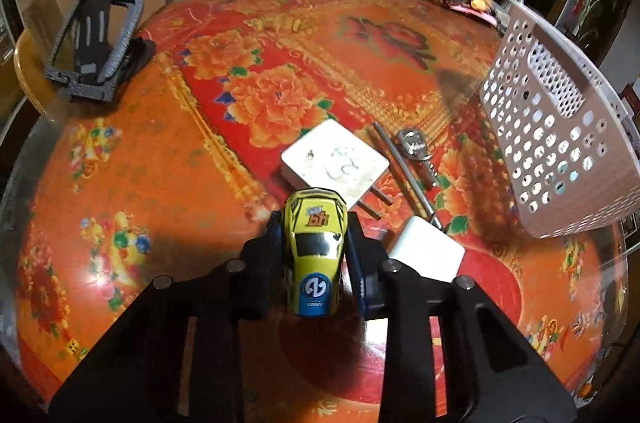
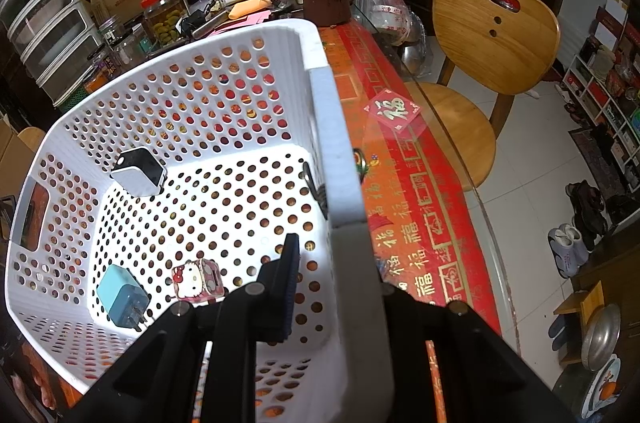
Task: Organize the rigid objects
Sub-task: 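Grasp the yellow toy car with the left tool, then carry the yellow toy car into the basket and open the left tool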
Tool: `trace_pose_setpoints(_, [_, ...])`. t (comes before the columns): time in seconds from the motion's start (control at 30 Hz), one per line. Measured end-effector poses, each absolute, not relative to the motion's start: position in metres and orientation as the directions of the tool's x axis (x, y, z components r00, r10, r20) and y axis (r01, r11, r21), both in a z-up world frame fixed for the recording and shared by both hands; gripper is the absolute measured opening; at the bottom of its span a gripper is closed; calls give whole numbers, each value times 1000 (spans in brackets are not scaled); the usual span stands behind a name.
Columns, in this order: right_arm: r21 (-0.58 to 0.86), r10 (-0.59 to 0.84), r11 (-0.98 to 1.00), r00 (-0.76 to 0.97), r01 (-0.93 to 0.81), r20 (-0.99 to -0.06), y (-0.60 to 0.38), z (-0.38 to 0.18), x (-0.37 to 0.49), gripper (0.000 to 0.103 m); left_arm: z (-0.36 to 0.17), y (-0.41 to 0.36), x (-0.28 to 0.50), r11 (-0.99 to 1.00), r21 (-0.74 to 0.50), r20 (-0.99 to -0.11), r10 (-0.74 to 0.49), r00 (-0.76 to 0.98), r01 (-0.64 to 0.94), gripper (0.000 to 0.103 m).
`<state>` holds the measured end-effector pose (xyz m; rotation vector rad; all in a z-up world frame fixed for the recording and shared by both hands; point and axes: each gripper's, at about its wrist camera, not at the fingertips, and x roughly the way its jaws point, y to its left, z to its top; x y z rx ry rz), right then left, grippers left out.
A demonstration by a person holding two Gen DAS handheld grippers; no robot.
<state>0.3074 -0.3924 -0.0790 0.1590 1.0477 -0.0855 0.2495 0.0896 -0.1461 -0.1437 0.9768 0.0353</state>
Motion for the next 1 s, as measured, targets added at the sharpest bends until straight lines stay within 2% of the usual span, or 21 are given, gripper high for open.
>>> trace_pose_setpoints(0.37, [88,3,985,499,146,-867,-392,-78,308,19,-90,109,273,990,-88,-777,2,630,-112,27])
trace_pose_setpoints(0.63, [88,3,985,499,147,-867,-391,-78,308,19,-9,91,336,999,35,-717,34,696,-13,27])
trace_pose_setpoints(0.8, [91,5,985,501,147,-865,-390,-78,308,19,22,62,361,997,42,-714,-12,700,60,27])
trace_pose_setpoints(1.0, [90,5,985,499,146,-866,-390,-78,308,19,36,11,369,989,51,-710,-64,701,142,27])
